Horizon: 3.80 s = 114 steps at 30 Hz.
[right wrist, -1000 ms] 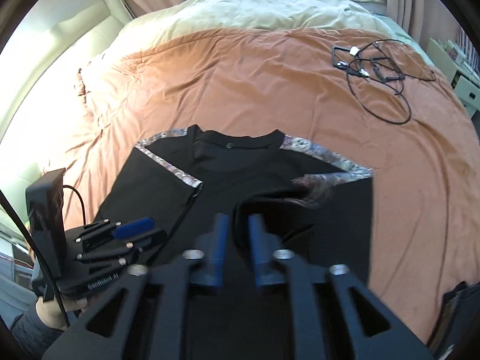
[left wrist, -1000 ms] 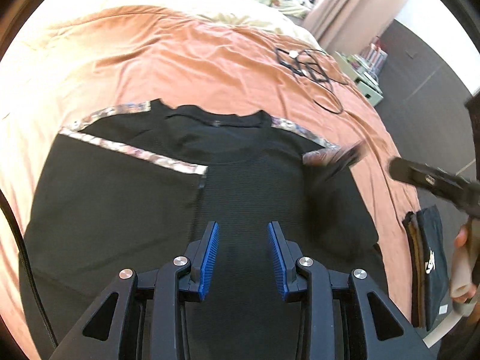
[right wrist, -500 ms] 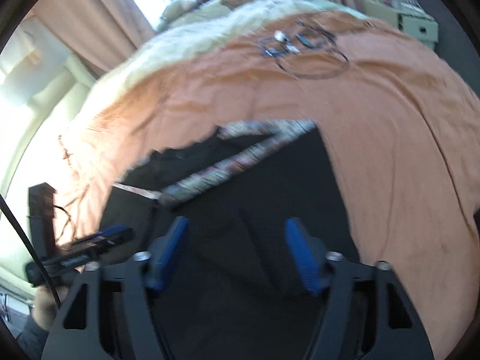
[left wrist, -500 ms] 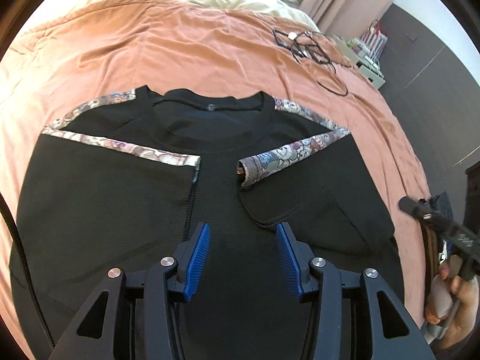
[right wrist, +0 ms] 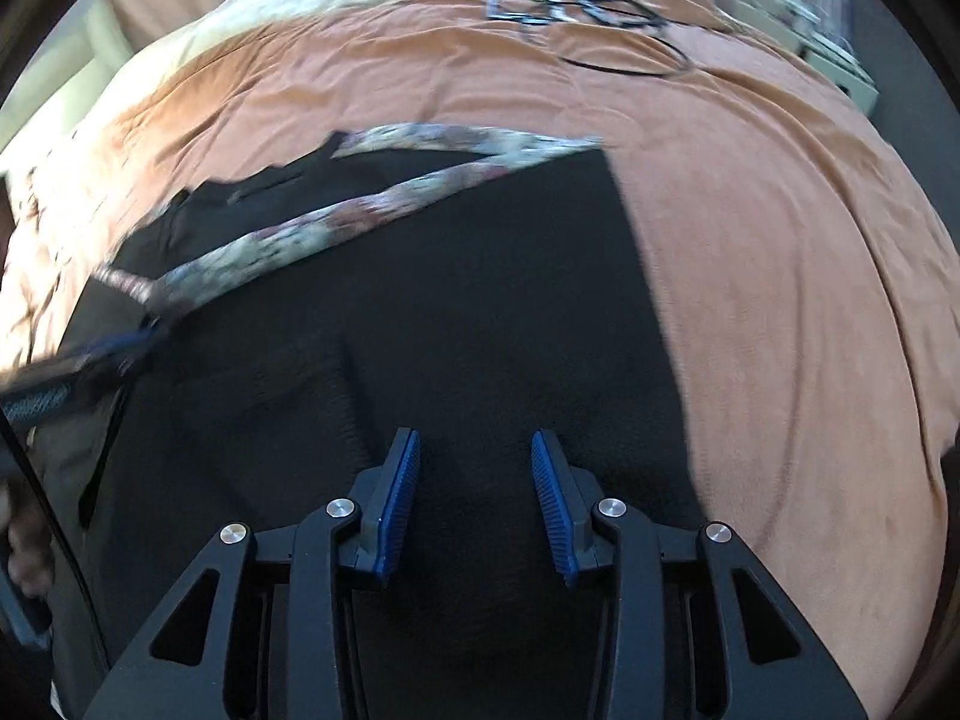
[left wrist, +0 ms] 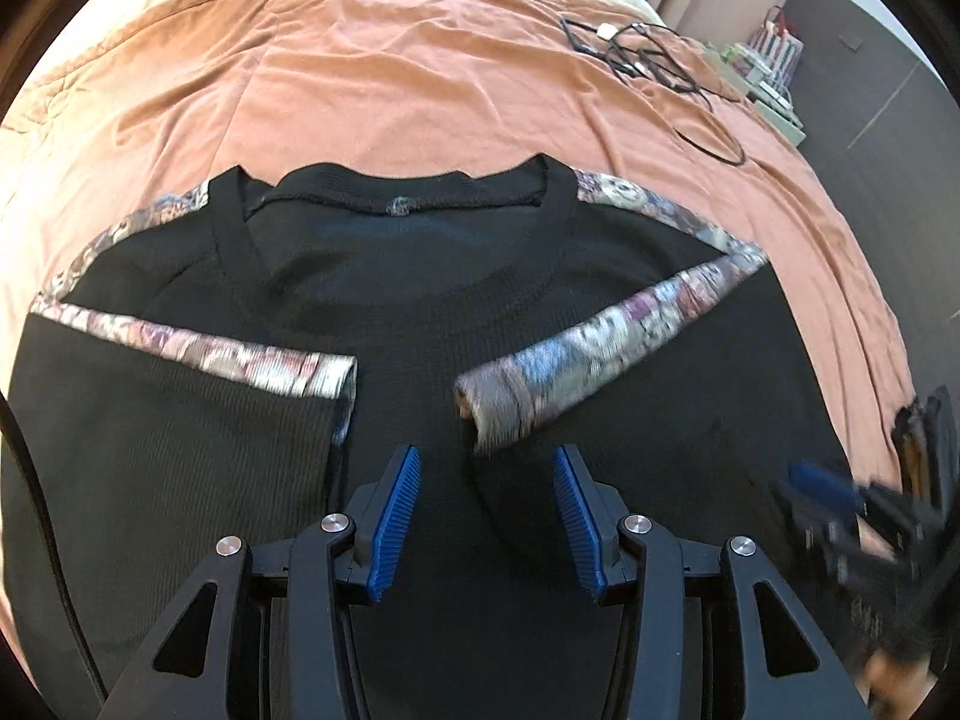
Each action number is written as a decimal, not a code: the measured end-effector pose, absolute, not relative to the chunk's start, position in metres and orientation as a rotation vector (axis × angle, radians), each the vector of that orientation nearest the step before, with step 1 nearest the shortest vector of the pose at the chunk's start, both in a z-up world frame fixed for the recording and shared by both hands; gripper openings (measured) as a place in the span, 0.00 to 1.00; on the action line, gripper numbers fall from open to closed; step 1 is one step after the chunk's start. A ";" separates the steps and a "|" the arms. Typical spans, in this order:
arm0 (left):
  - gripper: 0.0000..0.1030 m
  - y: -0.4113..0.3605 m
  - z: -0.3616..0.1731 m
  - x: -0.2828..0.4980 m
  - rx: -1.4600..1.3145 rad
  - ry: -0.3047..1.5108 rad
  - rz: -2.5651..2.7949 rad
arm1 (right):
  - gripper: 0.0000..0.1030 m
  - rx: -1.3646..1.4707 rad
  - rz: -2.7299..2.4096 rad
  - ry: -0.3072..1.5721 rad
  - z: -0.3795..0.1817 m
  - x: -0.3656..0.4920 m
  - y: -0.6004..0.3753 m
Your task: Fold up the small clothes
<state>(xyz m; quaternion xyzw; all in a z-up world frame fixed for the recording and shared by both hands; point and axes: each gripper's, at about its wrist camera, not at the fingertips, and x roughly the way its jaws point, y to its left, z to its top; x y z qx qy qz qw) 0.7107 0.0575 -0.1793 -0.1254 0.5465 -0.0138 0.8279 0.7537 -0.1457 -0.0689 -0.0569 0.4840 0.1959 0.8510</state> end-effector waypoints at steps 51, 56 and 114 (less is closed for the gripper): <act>0.47 0.215 -0.069 0.417 -0.424 1.012 0.199 | 0.39 0.058 0.393 1.014 -0.020 0.648 -0.256; 0.47 0.221 -0.073 0.377 -0.439 1.009 0.188 | 0.54 0.014 0.406 1.003 -0.009 0.603 -0.280; 0.46 0.232 -0.198 0.110 -1.077 0.861 0.054 | 0.49 0.632 0.595 0.942 -0.128 0.361 -0.474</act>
